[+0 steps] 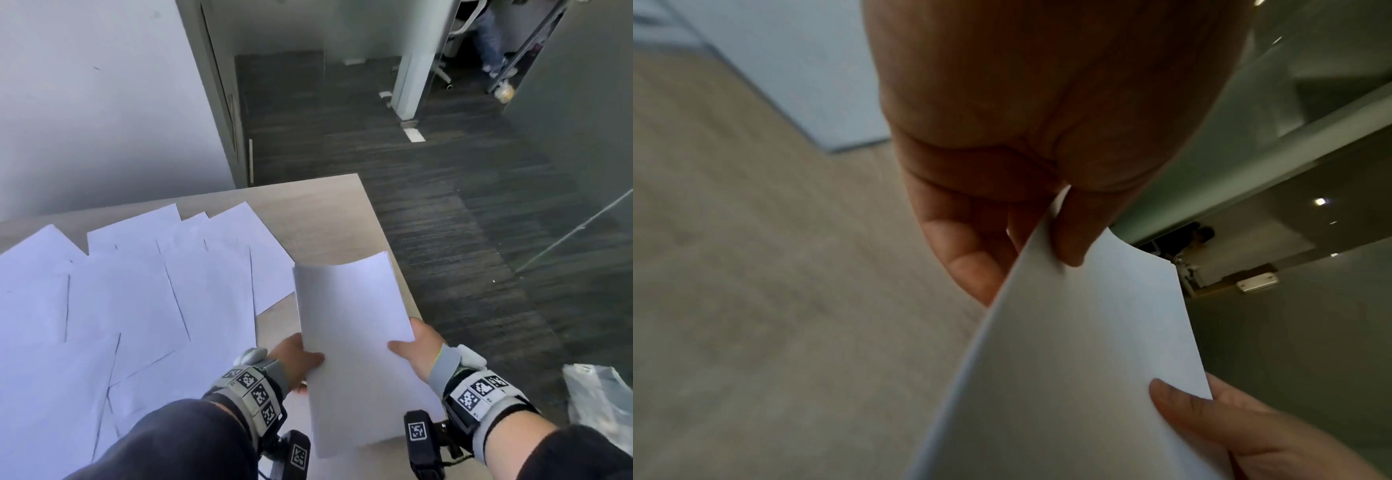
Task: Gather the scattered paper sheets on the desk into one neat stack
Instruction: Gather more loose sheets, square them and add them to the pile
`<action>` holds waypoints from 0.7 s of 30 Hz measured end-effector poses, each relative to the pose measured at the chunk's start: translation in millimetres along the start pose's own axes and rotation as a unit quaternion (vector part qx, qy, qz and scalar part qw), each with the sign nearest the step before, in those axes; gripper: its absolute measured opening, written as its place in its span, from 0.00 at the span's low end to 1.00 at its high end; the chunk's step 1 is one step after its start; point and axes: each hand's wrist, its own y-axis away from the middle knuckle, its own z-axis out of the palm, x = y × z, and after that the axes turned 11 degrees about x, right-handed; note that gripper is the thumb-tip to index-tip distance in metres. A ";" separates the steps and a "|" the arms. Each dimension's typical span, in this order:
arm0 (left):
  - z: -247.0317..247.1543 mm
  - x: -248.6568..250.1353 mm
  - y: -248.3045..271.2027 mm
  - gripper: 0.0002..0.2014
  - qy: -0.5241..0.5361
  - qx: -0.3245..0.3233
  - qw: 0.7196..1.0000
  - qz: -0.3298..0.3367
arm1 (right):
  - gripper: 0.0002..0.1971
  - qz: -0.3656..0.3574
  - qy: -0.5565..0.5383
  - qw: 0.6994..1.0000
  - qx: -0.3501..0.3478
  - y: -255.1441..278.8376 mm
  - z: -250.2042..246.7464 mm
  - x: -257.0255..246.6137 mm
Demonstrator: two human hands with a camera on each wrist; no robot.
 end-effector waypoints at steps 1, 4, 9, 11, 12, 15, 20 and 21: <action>7.8 -1.6 -0.9 0.10 0.003 -0.011 1.000 -0.015 | 0.15 0.007 0.024 1.000 0.002 -2.2 -0.9 6.1; 24.5 -4.4 -3.7 0.11 -0.008 -0.024 0.999 -0.025 | 0.18 0.027 0.080 0.996 0.017 -6.6 -6.2 19.4; 22.2 -6.2 -6.4 0.06 -0.101 0.041 0.994 -0.007 | 0.11 0.044 0.119 0.991 0.031 -11.2 -19.5 34.1; 16.4 -6.4 -6.1 0.05 -0.120 0.104 0.987 0.005 | 0.08 0.043 0.151 0.986 0.057 -10.0 -24.2 33.3; 14.6 -5.7 -5.6 0.05 -0.107 0.127 0.986 0.006 | 0.08 0.040 0.155 0.984 0.074 -10.1 -25.9 31.9; 17.6 -3.9 -9.0 0.07 -0.042 0.159 0.986 0.009 | 0.11 0.035 0.138 0.984 0.104 -11.0 -25.6 32.3; 33.7 -1.5 -8.8 0.13 0.004 0.137 0.991 0.001 | 0.20 -0.002 0.132 0.987 0.091 -7.2 -18.6 30.2; 37.2 0.1 -6.6 0.14 0.005 0.133 0.991 0.003 | 0.21 -0.011 0.132 0.988 0.084 -6.4 -17.5 28.6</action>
